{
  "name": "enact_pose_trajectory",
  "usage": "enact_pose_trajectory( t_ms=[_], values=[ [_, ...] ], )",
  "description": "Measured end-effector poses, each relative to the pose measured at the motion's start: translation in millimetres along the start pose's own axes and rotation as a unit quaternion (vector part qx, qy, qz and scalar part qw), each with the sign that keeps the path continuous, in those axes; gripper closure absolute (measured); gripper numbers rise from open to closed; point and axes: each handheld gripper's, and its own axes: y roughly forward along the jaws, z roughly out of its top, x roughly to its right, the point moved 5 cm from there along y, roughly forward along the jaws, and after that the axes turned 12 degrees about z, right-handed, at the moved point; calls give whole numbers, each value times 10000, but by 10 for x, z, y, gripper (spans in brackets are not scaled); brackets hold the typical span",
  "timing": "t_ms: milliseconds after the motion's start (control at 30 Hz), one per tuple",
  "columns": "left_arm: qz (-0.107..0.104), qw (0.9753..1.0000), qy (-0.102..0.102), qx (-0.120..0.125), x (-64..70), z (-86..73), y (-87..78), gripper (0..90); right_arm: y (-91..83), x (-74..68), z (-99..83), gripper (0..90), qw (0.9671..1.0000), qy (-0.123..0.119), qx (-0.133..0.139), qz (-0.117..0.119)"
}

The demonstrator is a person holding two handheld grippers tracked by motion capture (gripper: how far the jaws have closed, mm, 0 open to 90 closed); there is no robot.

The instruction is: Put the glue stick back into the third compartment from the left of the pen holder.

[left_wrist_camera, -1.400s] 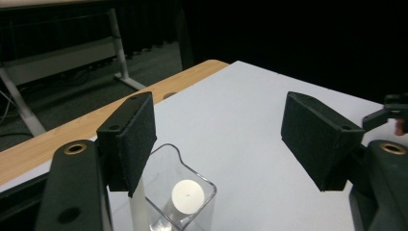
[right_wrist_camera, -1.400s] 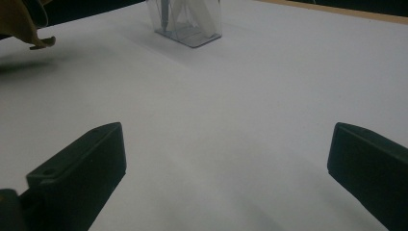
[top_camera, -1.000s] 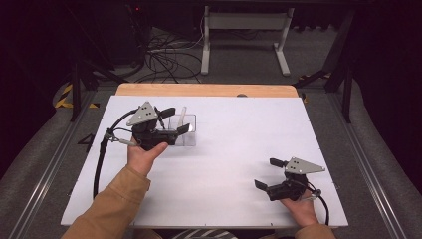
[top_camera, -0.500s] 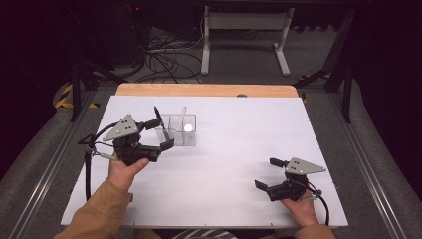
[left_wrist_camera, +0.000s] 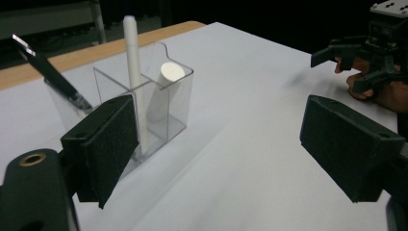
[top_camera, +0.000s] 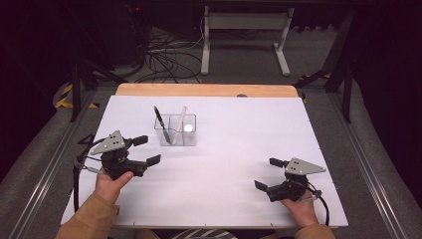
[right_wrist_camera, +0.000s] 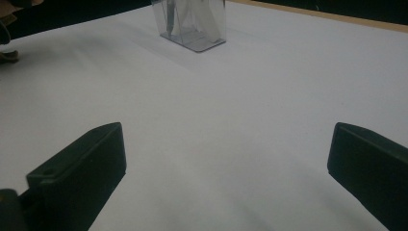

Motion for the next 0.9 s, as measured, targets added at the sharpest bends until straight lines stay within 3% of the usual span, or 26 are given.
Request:
enact_pose_trajectory(
  t_ms=[167, 433, 600, 900],
  values=[
    [153, 9996, 214, -126, -17, -146, -26, 141, -3, -5, 1, 5, 10000, -8, -1, 2],
    [246, 9994, 159, -203, -76, -405, -62, 145, -4, -11, 2, 5, 10000, 19, -2, 16],
    [356, 9984, 280, -337, -76, -578, -54, 144, -4, -6, -3, 4, 10000, 5, -20, 6],
    [397, 9986, 106, -340, -106, -750, -126, 144, -7, -15, -5, 4, 10000, -10, -31, 1]
  ],
)
